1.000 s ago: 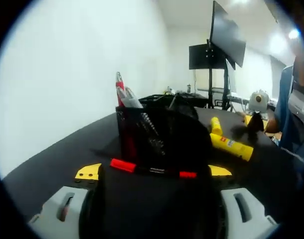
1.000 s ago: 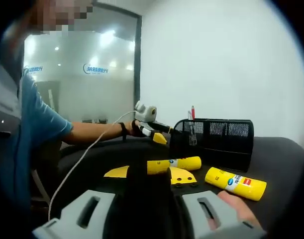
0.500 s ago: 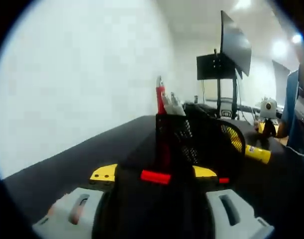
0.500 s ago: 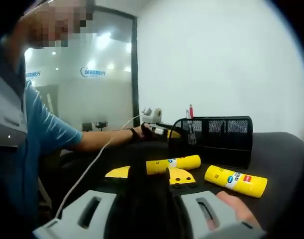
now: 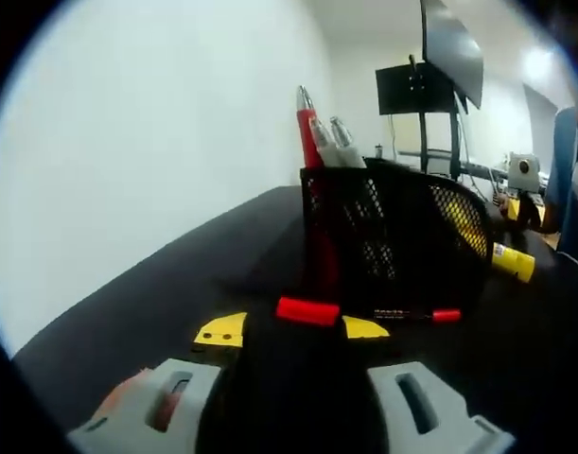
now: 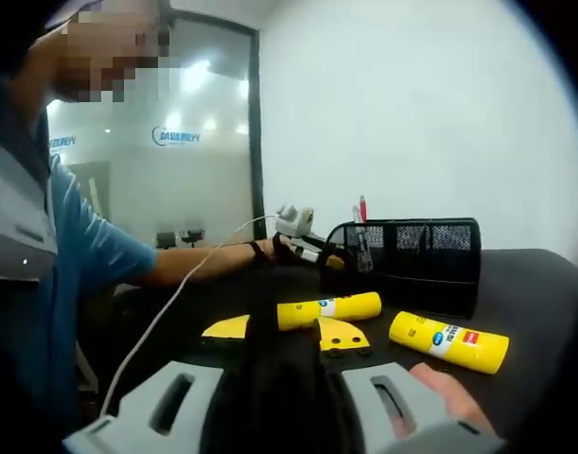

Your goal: Pick up pens and glue sticks and place them into the holder.

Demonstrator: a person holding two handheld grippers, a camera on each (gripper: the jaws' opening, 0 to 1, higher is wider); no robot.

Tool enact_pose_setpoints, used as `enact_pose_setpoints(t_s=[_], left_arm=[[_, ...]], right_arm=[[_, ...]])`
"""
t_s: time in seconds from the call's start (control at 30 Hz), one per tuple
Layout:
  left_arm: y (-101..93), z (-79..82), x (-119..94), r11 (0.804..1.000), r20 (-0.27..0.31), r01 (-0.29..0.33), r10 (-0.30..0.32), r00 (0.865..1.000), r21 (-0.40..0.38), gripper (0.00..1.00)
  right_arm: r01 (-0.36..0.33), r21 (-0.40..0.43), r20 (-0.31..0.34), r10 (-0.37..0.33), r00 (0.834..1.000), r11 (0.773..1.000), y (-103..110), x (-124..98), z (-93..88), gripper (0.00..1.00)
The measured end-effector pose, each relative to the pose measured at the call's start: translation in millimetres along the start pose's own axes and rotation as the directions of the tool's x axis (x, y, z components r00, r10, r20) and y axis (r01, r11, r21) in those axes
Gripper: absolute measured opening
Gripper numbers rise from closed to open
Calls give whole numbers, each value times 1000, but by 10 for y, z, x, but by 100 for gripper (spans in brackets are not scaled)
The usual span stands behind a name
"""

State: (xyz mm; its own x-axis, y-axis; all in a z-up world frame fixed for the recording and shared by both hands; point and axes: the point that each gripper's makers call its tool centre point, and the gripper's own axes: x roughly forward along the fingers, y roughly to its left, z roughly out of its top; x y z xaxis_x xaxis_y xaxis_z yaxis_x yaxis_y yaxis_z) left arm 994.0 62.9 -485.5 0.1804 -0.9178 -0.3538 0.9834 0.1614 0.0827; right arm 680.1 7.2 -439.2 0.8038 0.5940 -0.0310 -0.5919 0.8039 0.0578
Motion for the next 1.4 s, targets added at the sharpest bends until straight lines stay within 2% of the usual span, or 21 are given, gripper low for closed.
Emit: enact_pose_setpoints(t_s=[0.13,0.3,0.37,0.47,0.5,0.7,0.87,1.17,1.4], left_arm=[[-5,-18,16,1000,-11,13,-13,1000,9,36],[1,9,60,995,-17,77,-76,997,71,36],[-31,1,74,990,-15,125,-124,992,67,34],[-21,9,89,985,-10,154,-153,988,76,30],[-52,13,91,979,-10,180,-180,984,92,29],[-92,21,102,966,-20,231,-230,973,114,26],[-82,9,102,964,-20,246,-245,969,103,25],[-67,-4,91,971,-16,226,-225,974,84,24],[-152,-38,-40,976,-20,206,-205,978,66,23]], right_arm=[[0,-6,-6,0,1000,1000,5,3,-10,22],[-3,-8,-6,3,1000,1000,5,-3,-10,22],[-2,-2,-2,2,1000,1000,-5,-4,-3,21],[-2,4,-1,2,1000,1000,-15,-3,-2,21],[-2,6,-2,2,1000,1000,-18,-2,-3,21],[1,5,-20,-1,1000,1000,-29,8,-37,19],[5,10,-22,-5,1000,1000,-39,8,-43,19],[6,21,-22,-5,1000,1000,-64,10,-54,18],[6,37,-7,-5,1000,999,-81,5,-33,18]])
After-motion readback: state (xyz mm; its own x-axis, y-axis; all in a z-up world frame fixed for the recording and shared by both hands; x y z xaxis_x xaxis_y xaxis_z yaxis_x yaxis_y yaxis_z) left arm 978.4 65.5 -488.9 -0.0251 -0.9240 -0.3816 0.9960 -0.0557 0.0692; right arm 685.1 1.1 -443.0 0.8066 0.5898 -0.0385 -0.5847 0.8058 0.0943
